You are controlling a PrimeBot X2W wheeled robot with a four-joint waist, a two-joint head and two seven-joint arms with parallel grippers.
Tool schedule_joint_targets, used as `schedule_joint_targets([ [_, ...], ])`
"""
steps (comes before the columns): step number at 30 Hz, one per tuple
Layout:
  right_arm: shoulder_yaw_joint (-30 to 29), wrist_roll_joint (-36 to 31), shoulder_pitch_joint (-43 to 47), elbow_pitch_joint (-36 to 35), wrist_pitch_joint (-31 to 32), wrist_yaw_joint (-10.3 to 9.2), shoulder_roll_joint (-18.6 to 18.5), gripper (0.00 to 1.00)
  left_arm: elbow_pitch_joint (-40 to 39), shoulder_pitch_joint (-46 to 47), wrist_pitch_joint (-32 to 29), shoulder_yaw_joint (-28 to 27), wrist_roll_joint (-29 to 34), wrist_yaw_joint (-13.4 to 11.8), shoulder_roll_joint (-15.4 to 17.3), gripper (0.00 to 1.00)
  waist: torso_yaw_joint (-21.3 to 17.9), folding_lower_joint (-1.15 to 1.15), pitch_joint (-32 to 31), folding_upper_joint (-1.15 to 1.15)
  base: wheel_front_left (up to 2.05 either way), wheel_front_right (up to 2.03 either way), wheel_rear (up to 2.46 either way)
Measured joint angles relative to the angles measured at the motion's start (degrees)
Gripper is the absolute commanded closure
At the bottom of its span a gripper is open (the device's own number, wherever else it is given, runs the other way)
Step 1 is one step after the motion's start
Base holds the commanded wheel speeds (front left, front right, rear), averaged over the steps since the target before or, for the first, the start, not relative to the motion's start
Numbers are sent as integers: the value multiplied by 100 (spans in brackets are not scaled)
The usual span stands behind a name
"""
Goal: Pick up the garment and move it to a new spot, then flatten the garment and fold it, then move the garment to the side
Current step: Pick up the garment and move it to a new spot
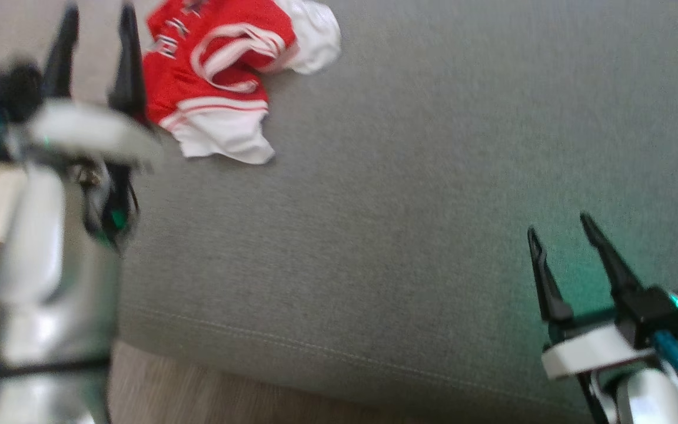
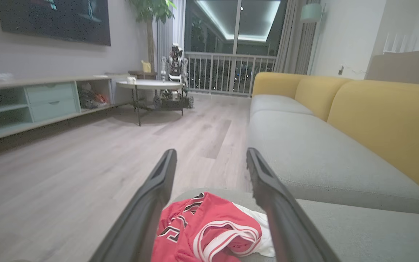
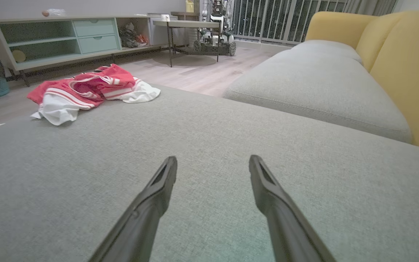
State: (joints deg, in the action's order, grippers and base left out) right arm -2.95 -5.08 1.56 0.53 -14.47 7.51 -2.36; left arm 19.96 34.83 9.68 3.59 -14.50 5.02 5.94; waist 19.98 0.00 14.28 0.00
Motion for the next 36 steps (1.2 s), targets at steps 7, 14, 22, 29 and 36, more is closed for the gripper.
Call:
schedule_joint_targets([
  [7, 3, -159, -576, -130, 0, 0, -163, 0, 1887, 2113, -862, -14, -344, 159, 278, 0, -255, 0, 831, 0, 0, 0, 0],
  [14, 16, -259, -885, -280, 0, 0, -300, 0, 3623, 3091, -1823, 124, -483, 148, 409, 0, -466, 0, 1545, 0, 0, 0, 0],
  [22, 33, -352, -1102, -490, -18, 0, -328, 0, 4767, 3446, -2304, 198, -389, -47, 487, 0, -663, 0, 2068, 0, 0, 0, 0],
  [29, 116, -350, -1273, -584, -18, 0, -270, 0, 5058, 3640, -1979, 301, -381, -41, 587, 100, -835, 0, 2226, 0, 0, 0, 0],
  [36, 90, -305, -1329, -426, -16, 0, -199, 0, 4943, 3612, -602, 615, -102, 49, 689, 100, -927, 0, 1977, 0, 0, 0, 0],
])
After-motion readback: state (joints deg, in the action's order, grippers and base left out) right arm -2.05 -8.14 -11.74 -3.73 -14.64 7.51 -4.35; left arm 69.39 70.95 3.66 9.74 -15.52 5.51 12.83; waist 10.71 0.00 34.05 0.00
